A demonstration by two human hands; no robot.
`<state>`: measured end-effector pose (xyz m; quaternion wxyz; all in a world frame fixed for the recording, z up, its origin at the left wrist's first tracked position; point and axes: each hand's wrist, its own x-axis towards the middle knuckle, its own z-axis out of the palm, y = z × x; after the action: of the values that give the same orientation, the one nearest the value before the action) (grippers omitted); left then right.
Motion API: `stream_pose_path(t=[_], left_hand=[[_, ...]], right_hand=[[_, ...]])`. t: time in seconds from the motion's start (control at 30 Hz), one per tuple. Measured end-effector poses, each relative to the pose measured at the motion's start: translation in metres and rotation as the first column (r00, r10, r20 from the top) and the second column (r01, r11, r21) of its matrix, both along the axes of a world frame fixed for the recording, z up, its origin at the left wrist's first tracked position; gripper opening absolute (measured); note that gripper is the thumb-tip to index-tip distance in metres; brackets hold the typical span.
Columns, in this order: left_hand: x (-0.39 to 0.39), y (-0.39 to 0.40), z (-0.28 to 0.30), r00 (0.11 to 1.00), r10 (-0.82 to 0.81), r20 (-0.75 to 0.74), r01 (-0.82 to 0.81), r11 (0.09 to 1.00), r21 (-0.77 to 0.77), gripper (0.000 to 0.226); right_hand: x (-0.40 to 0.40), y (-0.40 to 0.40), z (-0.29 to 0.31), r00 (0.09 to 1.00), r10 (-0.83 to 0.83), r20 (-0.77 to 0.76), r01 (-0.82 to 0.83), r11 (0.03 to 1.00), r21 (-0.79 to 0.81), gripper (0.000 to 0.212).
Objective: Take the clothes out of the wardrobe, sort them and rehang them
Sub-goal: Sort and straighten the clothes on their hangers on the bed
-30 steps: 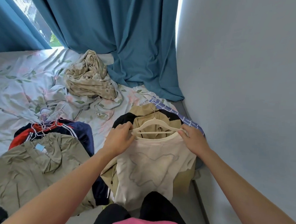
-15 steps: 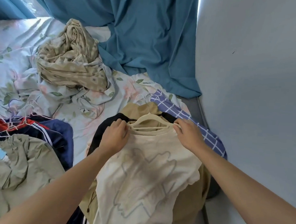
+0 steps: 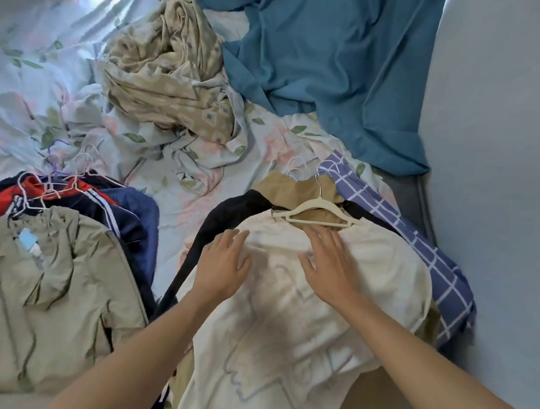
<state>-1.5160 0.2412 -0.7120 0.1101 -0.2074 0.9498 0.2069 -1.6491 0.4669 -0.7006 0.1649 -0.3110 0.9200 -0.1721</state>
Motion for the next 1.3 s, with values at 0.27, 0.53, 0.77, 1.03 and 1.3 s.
stream_pose_path(t=[0.27, 0.53, 0.77, 1.03, 1.3], left_hand=[[0.111, -0.069, -0.013, 0.978, 0.21, -0.002, -0.21, 0.977, -0.047, 0.058], [0.248, -0.15, -0.024, 0.918, 0.393, 0.056, -0.39, 0.919, -0.059, 0.057], [0.335, -0.254, -0.059, 0.898, 0.44, 0.012, -0.438, 0.897, -0.053, 0.059], [0.408, -0.43, -0.076, 0.91, 0.376, -0.172, -0.392, 0.918, -0.066, 0.057], [0.366, -0.601, -0.075, 0.914, 0.398, -0.075, -0.404, 0.908, -0.11, 0.076]], right_hand=[[0.06, -0.085, -0.016, 0.98, 0.164, 0.109, -0.159, 0.986, -0.045, 0.058], [0.149, -0.2, -0.018, 0.941, 0.32, 0.112, -0.319, 0.947, -0.023, 0.062], [0.222, -0.332, -0.046, 0.907, 0.418, 0.053, -0.42, 0.907, 0.033, 0.065], [0.278, -0.509, -0.077, 0.914, 0.402, 0.061, -0.405, 0.913, 0.045, 0.071], [0.252, -0.597, -0.099, 0.975, 0.158, 0.157, -0.188, 0.961, 0.205, 0.081]])
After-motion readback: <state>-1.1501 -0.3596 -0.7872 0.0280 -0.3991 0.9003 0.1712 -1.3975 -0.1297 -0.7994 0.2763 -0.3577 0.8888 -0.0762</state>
